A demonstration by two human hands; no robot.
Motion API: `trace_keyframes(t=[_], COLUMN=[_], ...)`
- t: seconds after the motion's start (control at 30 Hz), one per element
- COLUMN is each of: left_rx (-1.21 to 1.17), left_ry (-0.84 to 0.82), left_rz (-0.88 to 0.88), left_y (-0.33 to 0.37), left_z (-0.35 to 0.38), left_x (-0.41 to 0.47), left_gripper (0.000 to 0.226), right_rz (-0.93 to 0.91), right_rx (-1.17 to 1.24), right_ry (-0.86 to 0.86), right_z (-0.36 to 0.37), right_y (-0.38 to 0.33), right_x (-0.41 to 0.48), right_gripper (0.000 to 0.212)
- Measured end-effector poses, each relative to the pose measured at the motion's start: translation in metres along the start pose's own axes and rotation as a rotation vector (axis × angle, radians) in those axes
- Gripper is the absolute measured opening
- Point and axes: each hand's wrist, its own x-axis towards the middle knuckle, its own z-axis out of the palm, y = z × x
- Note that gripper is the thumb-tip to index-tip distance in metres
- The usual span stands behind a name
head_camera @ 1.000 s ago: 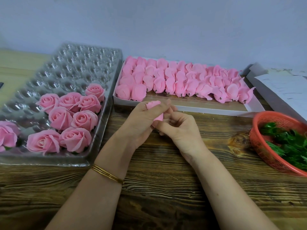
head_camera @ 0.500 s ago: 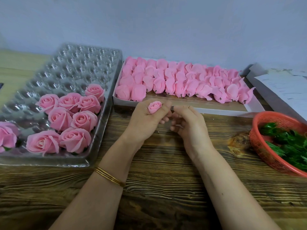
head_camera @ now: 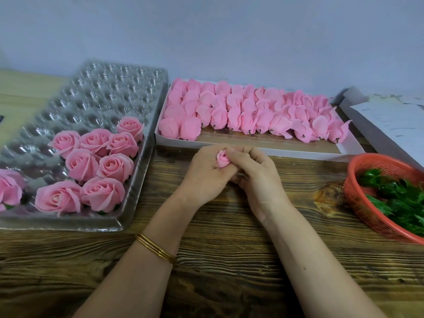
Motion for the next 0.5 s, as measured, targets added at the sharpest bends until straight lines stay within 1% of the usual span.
trace_keyframes(t=[0.2, 0.3, 0.4, 0.5], left_rx=[-0.007, 0.013, 0.003, -0.008], left_ry=[-0.005, 0.013, 0.025, 0.028], left_rz=[0.034, 0.032, 0.02, 0.013], left_y=[0.003, 0.0024, 0.0006, 0.0011], left_z=[-0.0003, 0.0005, 0.002, 0.0022], left_x=[-0.0015, -0.0007, 0.0002, 0.0], left_gripper=[0.022, 0.03, 0.02, 0.016], right_rz=[0.005, 0.002, 0.0, 0.003], right_rx=[0.012, -0.001, 0.001, 0.0], right_ry=[-0.029, -0.046, -0.063, -0.061], right_z=[0.0003, -0.0004, -0.0002, 0.0007], right_y=[0.0, 0.0001, 0.0003, 0.0001], right_x=[-0.0003, -0.0007, -0.0015, -0.0018], right_gripper=[0.035, 0.031, 0.031, 0.032])
